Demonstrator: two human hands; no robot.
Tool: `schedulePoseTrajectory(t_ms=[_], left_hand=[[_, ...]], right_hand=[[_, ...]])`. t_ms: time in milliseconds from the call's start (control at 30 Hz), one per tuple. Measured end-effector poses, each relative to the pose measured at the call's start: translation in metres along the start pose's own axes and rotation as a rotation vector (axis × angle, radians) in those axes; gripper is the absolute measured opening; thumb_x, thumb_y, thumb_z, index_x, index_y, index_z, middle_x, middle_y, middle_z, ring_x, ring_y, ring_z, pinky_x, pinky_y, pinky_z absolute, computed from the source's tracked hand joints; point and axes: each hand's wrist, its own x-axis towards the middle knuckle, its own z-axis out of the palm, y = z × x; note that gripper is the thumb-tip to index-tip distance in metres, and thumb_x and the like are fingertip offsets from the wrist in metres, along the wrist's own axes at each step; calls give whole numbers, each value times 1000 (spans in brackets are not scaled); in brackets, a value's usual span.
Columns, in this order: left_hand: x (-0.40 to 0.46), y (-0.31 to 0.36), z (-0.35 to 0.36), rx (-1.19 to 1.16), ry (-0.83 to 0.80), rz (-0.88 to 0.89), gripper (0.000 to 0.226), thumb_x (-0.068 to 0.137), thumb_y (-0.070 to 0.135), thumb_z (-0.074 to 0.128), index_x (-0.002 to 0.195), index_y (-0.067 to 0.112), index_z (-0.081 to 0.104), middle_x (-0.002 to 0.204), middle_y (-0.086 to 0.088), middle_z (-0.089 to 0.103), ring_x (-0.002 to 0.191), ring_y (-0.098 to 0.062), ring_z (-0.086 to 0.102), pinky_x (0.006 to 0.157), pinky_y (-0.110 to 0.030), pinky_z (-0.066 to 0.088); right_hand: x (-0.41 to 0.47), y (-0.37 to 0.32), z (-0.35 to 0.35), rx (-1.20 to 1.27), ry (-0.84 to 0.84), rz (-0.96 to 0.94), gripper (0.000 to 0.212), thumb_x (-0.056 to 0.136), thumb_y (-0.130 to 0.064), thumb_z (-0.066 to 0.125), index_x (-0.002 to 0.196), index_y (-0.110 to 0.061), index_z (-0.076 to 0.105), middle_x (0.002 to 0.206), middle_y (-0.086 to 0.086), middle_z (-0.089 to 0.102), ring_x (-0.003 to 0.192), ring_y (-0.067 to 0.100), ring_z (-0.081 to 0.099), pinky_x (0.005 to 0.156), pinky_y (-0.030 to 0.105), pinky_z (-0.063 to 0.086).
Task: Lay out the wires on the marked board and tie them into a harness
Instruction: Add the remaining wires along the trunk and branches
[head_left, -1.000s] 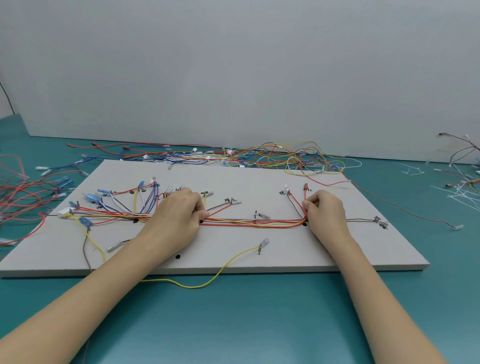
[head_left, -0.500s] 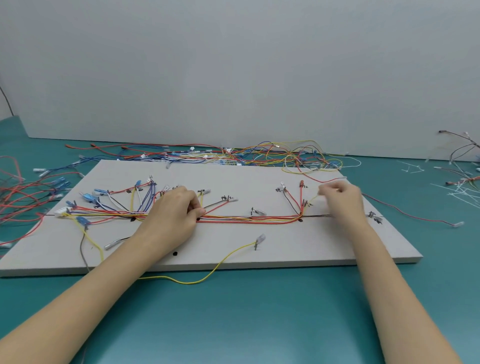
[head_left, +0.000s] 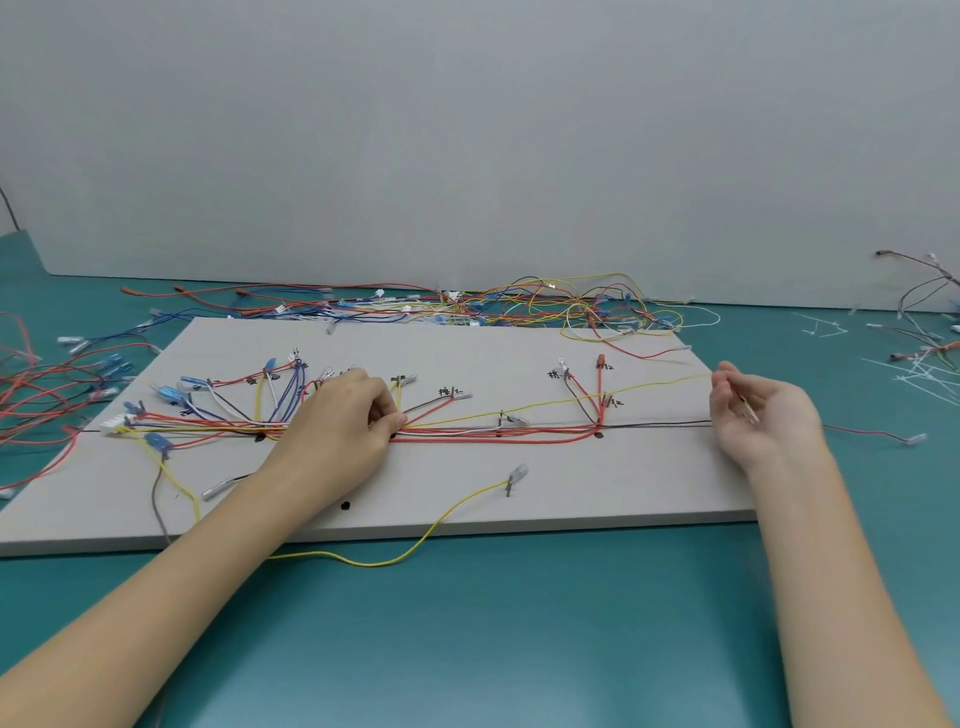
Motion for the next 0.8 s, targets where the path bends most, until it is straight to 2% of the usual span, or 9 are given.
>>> schedulePoseTrajectory(t_ms=[100, 233, 300, 500, 600, 733, 800], left_hand=[[1, -1, 0, -12, -7, 2, 18, 87, 24, 69, 73, 24, 58, 78, 9, 52, 75, -5, 49, 70, -27, 36], [2, -3, -2, -49, -46, 15, 18, 86, 22, 70, 73, 24, 58, 77, 8, 54, 75, -5, 50, 69, -26, 35], [1, -3, -2, -47, -41, 18, 18, 87, 22, 69, 74, 24, 58, 77, 8, 54, 76, -6, 49, 70, -26, 36], [1, -4, -2, -48, -42, 15, 16, 88, 23, 68, 75, 24, 58, 78, 8, 55, 78, -9, 51, 71, -27, 37], [0, -3, -1, -50, -42, 12, 15, 88, 23, 68, 76, 23, 59, 79, 8, 55, 79, -10, 51, 72, -28, 39], [0, -2, -2, -47, -47, 12, 14, 88, 24, 67, 77, 22, 60, 80, 7, 56, 80, -11, 52, 74, -31, 42], [0, -2, -2, -48, -49, 10, 14, 89, 24, 67, 77, 23, 60, 80, 6, 56, 81, -12, 51, 75, -31, 42]], right_hand=[[-7, -2, 2, 326, -186, 83, 12, 89, 8, 54, 99, 6, 62, 88, 15, 67, 79, 21, 68, 68, 18, 57], [-10, -2, 6, 327, -360, 31, 22, 87, 5, 56, 109, 9, 61, 98, 17, 70, 103, 24, 68, 87, 23, 55], [-9, -1, 8, 325, -372, -2, 18, 92, 4, 52, 108, 8, 61, 100, 16, 70, 105, 23, 68, 87, 22, 55], [-7, -1, 10, 384, -361, -53, 17, 96, -3, 50, 92, 4, 65, 90, 11, 70, 85, 19, 72, 73, 17, 56], [-9, 0, 9, 388, -407, -78, 15, 88, 3, 53, 99, 4, 64, 95, 14, 72, 94, 22, 72, 79, 18, 55], [-9, 2, 10, 265, -371, -185, 14, 98, -4, 47, 100, -2, 61, 97, 10, 73, 101, 19, 70, 82, 17, 54], [-7, 3, 8, 172, -283, -244, 15, 100, -11, 49, 97, -7, 62, 88, 3, 73, 89, 11, 71, 72, 15, 53]])
